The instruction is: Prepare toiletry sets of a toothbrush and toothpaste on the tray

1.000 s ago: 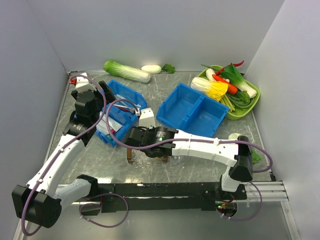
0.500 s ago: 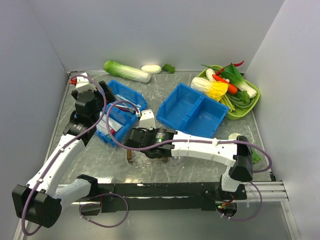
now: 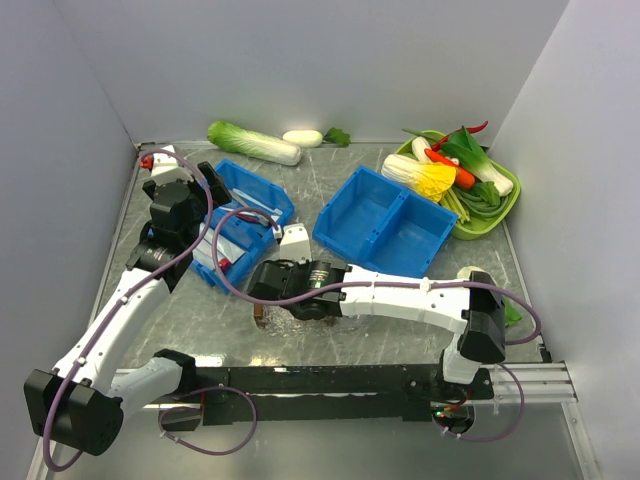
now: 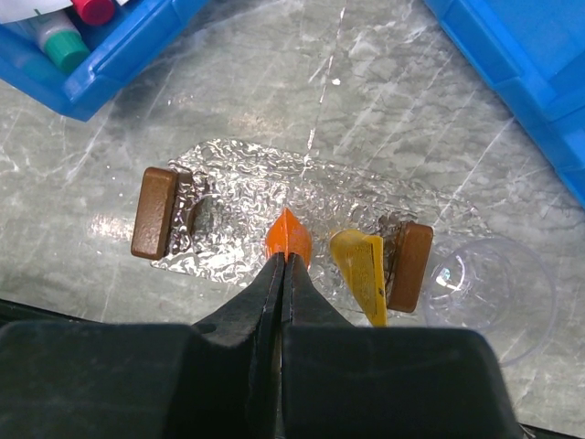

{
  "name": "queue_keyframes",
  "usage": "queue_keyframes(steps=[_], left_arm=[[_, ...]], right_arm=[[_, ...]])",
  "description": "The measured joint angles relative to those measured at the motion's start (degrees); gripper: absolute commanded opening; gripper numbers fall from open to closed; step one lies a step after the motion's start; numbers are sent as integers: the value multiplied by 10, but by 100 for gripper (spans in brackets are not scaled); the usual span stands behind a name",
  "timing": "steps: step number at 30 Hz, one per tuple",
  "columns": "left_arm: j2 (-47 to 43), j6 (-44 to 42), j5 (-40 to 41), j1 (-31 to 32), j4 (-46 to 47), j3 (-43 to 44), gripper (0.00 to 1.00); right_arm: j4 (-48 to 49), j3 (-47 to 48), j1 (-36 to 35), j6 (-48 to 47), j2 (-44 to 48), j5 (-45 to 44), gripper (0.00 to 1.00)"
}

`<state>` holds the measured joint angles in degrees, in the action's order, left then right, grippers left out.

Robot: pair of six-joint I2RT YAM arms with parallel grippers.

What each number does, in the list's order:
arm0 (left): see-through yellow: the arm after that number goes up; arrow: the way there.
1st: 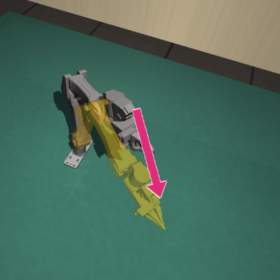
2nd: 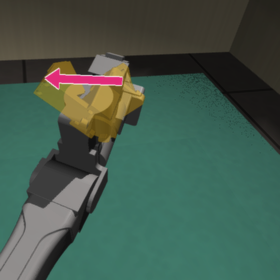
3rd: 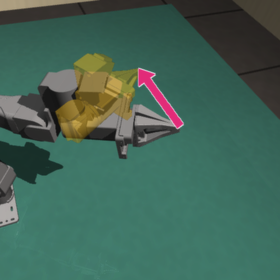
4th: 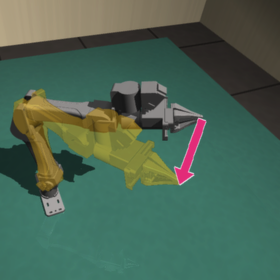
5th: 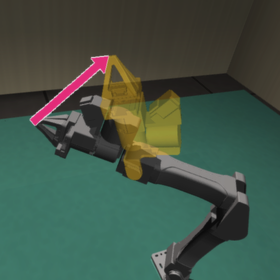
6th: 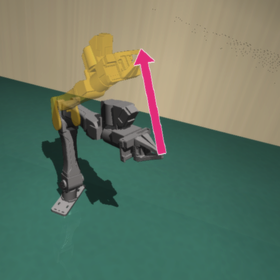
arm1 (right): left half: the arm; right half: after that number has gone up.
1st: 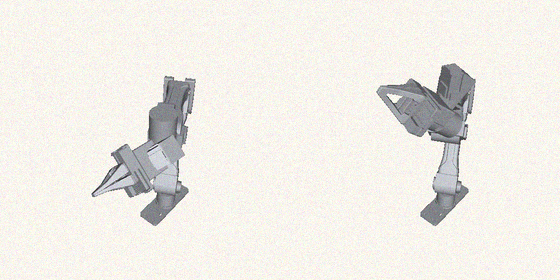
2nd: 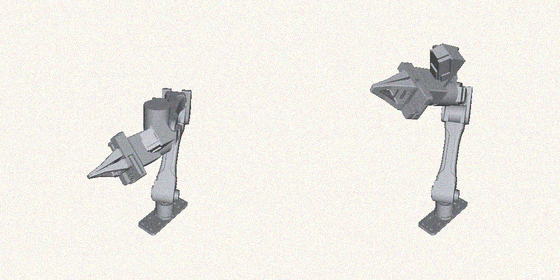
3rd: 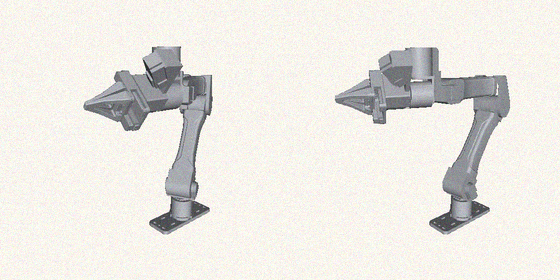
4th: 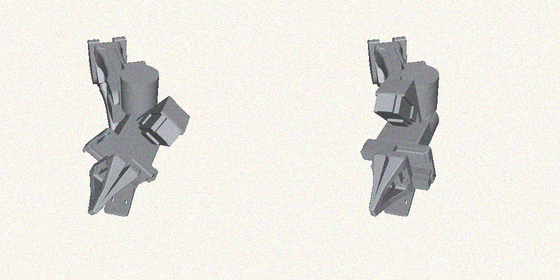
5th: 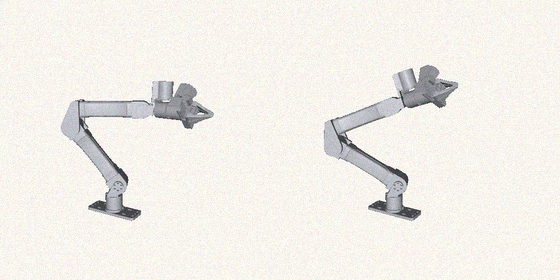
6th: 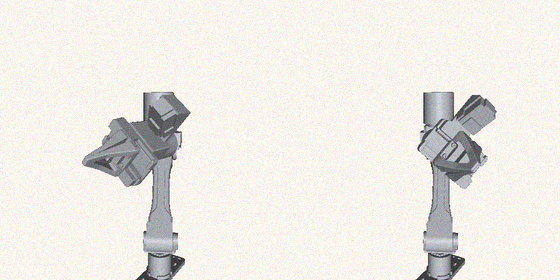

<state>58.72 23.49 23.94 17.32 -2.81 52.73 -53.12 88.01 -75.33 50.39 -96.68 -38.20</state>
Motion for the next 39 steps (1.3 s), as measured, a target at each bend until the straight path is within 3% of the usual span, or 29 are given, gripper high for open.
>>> queue_keyframes(steps=[27,37,39], left_arm=[[0,0,0,0,0,0,96],[0,0,0,0,0,0,96],[0,0,0,0,0,0,97]], right_arm=[[27,-21,0,0,-10,3,0],[30,-19,0,-14,-13,9,23],[29,-18,0,-16,-17,10,36]])
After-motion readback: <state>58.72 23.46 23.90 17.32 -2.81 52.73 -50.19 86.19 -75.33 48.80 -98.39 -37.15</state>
